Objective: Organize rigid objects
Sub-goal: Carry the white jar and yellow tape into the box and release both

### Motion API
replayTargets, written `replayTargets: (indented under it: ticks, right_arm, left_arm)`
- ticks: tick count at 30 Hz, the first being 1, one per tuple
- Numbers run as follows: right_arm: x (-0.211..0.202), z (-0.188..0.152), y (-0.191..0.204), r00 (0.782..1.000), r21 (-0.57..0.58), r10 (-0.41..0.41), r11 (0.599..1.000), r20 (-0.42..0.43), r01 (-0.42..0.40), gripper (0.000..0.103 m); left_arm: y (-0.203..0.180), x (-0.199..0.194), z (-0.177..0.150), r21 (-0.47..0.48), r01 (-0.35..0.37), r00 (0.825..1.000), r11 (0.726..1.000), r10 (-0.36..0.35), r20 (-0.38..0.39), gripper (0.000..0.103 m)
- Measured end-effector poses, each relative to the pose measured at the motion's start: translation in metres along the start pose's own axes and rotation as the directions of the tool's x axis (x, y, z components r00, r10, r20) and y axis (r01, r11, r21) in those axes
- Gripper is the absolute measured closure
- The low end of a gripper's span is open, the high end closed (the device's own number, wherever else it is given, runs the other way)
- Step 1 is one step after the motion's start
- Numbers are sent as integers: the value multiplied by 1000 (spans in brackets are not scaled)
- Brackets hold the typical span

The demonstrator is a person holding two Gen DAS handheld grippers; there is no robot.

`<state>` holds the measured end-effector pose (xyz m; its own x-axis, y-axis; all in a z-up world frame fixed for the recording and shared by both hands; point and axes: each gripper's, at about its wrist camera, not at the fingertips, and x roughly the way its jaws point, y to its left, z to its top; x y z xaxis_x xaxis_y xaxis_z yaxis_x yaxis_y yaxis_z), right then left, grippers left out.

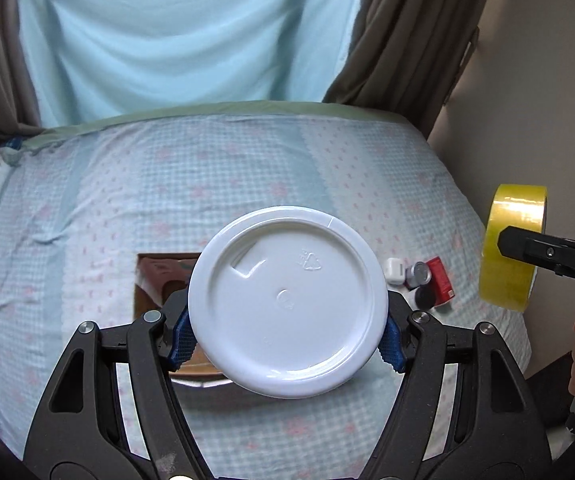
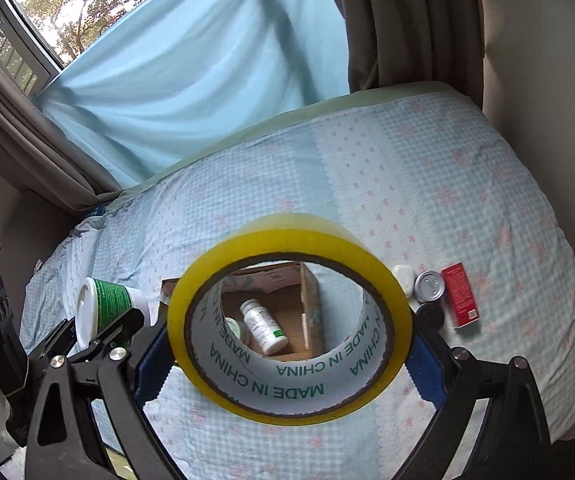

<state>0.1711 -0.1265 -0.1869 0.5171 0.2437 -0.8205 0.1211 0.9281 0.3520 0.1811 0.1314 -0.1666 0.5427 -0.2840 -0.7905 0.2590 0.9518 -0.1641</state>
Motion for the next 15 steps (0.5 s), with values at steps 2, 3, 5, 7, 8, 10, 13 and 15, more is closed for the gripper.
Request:
replayTargets:
  ticks: [2,3,5,7,8,10,13,15]
  right_arm:
    - [13,-3,20,1000,-12,11,1000,-20,-11,7]
    - [20,-4,28,999,-25,12,1000,-33,-13,7]
    - [36,-7,44,998,-60,7,998,-62,-11,7]
    - [55,-10,57,995,-97,3,995,-97,-13,7]
    - [66,-12,62,993,-117,0,993,-115,-14,7]
    - [88,-17,71,988,-156,-12,988,-156,-13,7]
    - [126,-24,78,975,-207,-33,978,-220,-14,7]
    - [151,-28,79,963,-226,-46,974,-264,-15,7]
  left_arm:
    - [26,5,-1,-15,-22,1000,1000,22,-12,35]
    - [36,8,-1,-21,-34,999,999,33,-19,35]
    - [55,14,-3,-39,-50,998,998,49,-38,35]
    - [68,25,-4,-54,-61,996,997,58,-60,35]
    - [74,32,-5,-58,-68,995,996,64,-73,35]
    - [83,48,-7,-68,-76,993,995,69,-100,35]
    - [92,78,-11,-81,-80,985,994,66,-157,35]
    - [96,100,-14,-67,-87,978,994,72,-196,35]
